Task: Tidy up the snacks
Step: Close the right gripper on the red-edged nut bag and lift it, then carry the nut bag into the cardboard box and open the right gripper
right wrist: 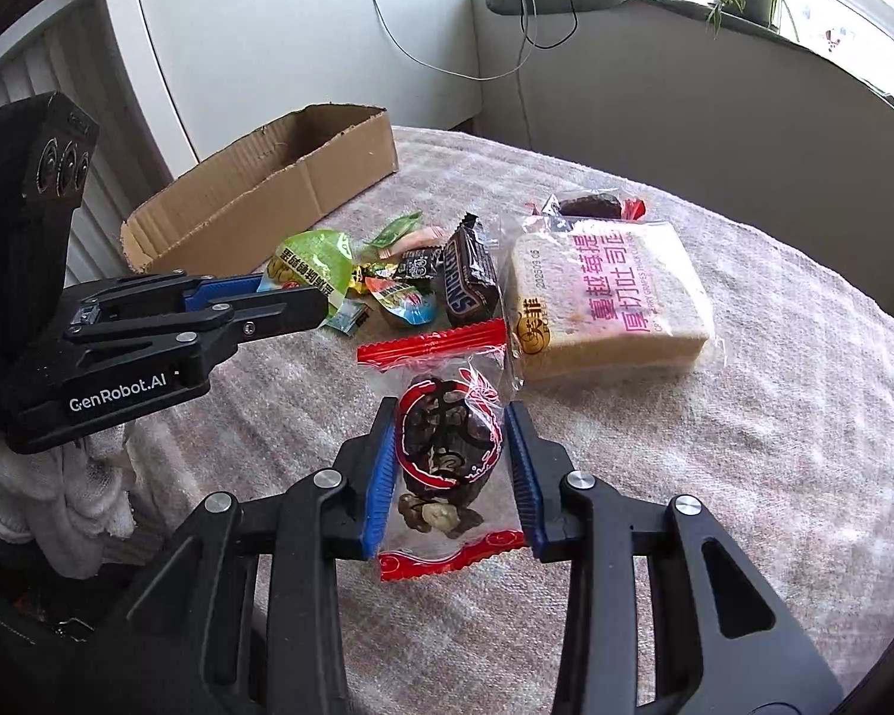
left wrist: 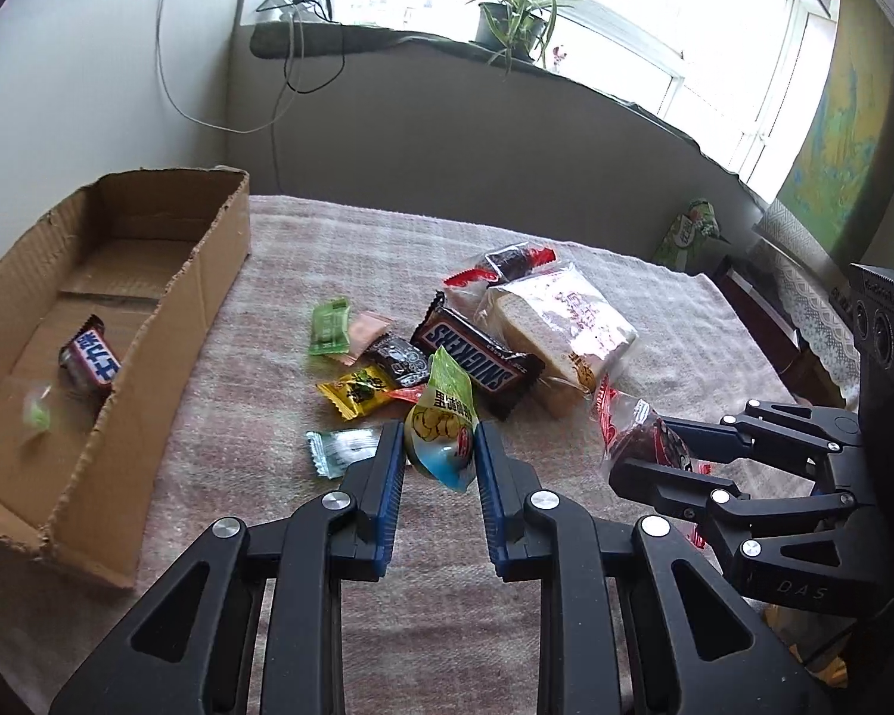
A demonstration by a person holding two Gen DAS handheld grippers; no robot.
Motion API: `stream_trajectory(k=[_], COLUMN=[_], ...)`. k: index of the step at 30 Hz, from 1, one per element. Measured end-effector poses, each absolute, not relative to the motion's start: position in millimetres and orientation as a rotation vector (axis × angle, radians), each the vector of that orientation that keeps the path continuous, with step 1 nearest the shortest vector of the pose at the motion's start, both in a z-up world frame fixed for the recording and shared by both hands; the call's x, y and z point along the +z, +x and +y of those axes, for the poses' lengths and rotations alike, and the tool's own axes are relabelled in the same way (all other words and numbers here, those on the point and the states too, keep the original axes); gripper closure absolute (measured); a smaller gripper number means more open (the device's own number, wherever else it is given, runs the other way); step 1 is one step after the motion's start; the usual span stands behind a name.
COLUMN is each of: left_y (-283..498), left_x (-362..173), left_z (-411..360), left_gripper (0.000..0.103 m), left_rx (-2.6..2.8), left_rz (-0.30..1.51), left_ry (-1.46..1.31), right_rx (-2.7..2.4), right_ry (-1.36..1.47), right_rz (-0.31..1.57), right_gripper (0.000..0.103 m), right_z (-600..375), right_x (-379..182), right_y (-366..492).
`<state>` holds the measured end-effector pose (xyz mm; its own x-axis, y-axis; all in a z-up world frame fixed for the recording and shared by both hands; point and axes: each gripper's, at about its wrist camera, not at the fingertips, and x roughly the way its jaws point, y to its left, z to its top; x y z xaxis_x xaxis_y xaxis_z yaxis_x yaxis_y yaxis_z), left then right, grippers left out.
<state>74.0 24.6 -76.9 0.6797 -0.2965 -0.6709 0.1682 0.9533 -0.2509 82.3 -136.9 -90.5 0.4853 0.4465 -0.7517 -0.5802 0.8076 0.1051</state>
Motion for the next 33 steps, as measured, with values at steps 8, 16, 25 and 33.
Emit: stream_trajectory(k=[8, 16, 25, 33], left_y=[63, 53, 50, 53], left_x=[-61, -53, -51, -55], left_z=[60, 107, 151, 179], left_gripper=[0.081, 0.081, 0.081, 0.081], left_rx=[-0.211, -0.13, -0.031, 0.029], left_rz=[0.723, 0.691, 0.668, 0.671], left_ry=[-0.201, -0.223, -0.239, -0.254], right_rx=[0.659, 0.722, 0.768, 0.788], right_ry=[-0.186, -0.193, -0.236, -0.266], right_rz=[0.817, 0.782, 0.753, 0.752], right_gripper=[0.067, 0.067, 0.067, 0.067], right_z=[-104, -55, 6, 53], right_x=[-68, -50, -37, -40], right_y=[88, 103, 123, 142])
